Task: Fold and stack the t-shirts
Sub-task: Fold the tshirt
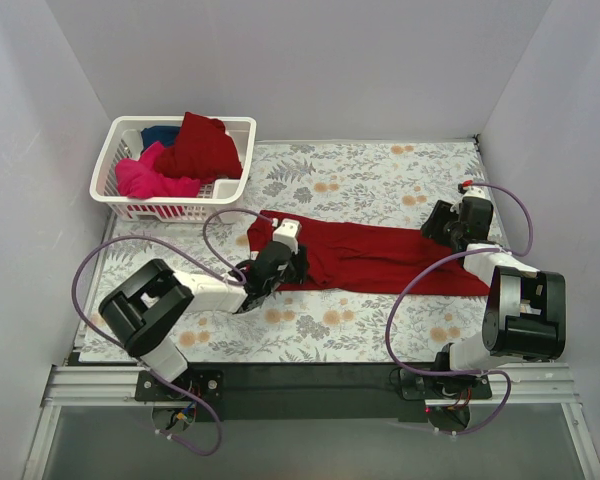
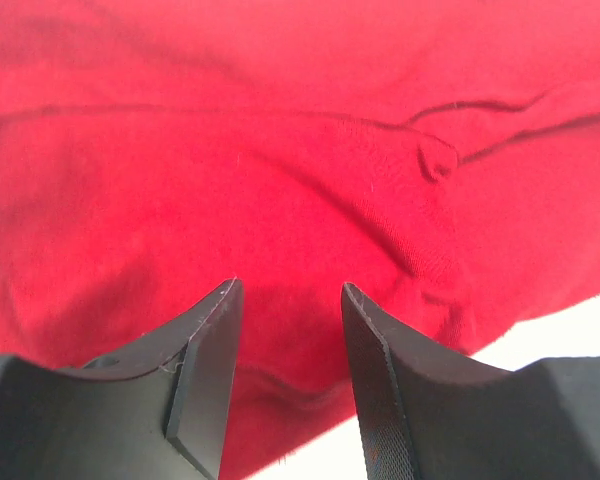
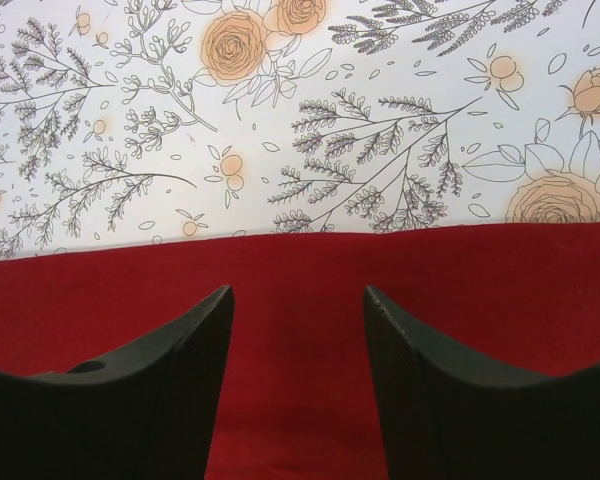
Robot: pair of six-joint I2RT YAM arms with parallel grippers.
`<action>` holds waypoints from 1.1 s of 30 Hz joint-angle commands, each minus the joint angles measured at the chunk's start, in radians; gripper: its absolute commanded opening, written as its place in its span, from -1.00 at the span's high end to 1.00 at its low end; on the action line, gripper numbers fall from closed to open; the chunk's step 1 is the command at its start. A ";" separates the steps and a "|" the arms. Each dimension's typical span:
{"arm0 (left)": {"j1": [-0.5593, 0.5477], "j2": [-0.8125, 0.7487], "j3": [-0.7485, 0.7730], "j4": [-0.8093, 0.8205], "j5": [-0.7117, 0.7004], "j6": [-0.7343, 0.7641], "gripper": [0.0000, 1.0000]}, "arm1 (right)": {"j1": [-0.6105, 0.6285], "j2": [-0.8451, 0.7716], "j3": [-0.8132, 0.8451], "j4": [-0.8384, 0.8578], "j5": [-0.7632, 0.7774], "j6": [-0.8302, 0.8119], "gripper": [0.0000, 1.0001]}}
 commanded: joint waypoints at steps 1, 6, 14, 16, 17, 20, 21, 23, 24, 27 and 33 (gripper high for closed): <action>-0.003 -0.116 -0.057 -0.064 0.003 -0.075 0.16 | 0.005 -0.020 -0.009 0.041 -0.010 -0.010 0.01; -0.023 -0.176 -0.102 -0.124 0.080 -0.179 0.16 | 0.008 -0.011 -0.008 0.043 -0.016 -0.008 0.01; -0.043 -0.304 -0.152 -0.176 0.143 -0.233 0.16 | 0.010 -0.006 -0.003 0.044 -0.014 -0.008 0.01; -0.043 -0.342 -0.158 -0.181 0.124 -0.239 0.16 | 0.011 -0.005 -0.003 0.044 -0.013 -0.008 0.01; -0.043 -0.351 -0.161 -0.180 0.109 -0.240 0.16 | 0.011 -0.006 -0.003 0.044 -0.011 -0.008 0.01; -0.040 -0.313 -0.116 -0.215 0.000 -0.239 0.13 | 0.013 -0.012 -0.006 0.043 -0.004 -0.011 0.01; -0.036 -0.292 -0.099 -0.229 -0.024 -0.239 0.12 | 0.013 -0.009 -0.006 0.043 -0.002 -0.011 0.01; -0.024 -0.243 -0.068 -0.242 -0.046 -0.240 0.12 | 0.013 -0.003 -0.006 0.043 -0.005 -0.011 0.01; -0.018 -0.195 -0.047 -0.244 -0.049 -0.243 0.12 | 0.013 -0.003 -0.006 0.043 -0.007 -0.011 0.01; 0.011 -0.128 -0.034 -0.209 -0.060 -0.245 0.11 | 0.014 -0.014 -0.017 0.043 -0.010 -0.015 0.01; 0.065 0.012 0.035 -0.155 -0.034 -0.204 0.12 | 0.075 -0.055 -0.032 0.027 0.001 -0.019 0.02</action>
